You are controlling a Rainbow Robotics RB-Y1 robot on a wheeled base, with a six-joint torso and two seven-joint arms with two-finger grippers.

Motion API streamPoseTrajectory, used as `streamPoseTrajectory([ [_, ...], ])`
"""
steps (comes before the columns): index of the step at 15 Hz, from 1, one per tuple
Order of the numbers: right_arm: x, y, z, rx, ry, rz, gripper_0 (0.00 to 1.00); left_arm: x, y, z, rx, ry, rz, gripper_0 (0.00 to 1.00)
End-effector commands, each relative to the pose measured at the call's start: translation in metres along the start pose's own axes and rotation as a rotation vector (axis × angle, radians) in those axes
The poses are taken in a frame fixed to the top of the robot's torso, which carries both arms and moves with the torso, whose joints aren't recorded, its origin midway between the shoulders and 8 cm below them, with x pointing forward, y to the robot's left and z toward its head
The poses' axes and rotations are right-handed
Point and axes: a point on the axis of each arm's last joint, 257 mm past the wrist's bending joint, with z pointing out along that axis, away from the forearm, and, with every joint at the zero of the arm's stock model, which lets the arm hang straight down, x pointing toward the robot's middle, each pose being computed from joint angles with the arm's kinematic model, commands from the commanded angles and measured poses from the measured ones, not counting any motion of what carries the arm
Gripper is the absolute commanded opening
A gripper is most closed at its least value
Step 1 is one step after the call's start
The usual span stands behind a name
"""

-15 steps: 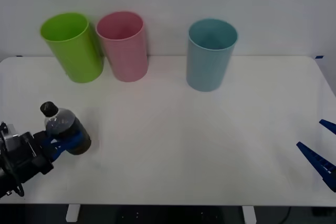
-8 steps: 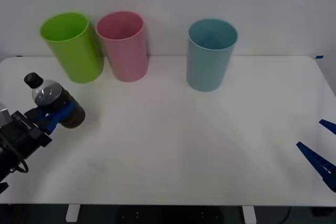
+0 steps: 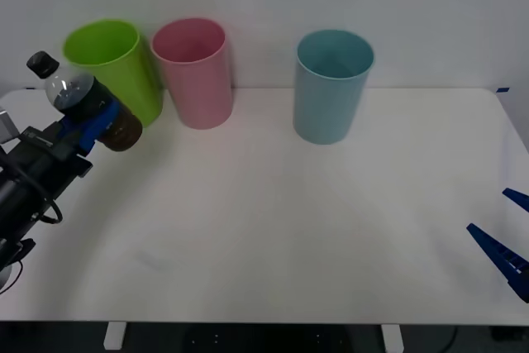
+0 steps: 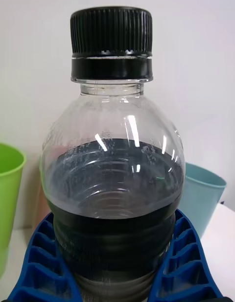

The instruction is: Grasp the object on the table and drop it into the matching bin: aluminum can to the light blue bin, PET bottle to the pink bin.

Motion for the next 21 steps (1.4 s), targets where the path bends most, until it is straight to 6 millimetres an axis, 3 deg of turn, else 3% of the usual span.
streamPoseTrajectory([
  [1, 0.000, 0.000, 0.000, 0.000, 0.000, 0.000, 1.00, -0.020, 0.003, 0.030, -0.024, -0.042, 0.003, 0.00],
  [8, 0.000, 0.000, 0.000, 0.000, 0.000, 0.000, 1.00, -0.061, 0.007, 0.099, -0.117, -0.129, 0.010, 0.00],
  [11, 0.000, 0.000, 0.000, 0.000, 0.000, 0.000, 1.00, -0.066, 0.011, 0.127, -0.136, -0.129, 0.041, 0.00],
  [21, 0.000, 0.000, 0.000, 0.000, 0.000, 0.000, 1.00, -0.045, 0.038, 0.226, -0.171, -0.001, 0.133, 0.00],
])
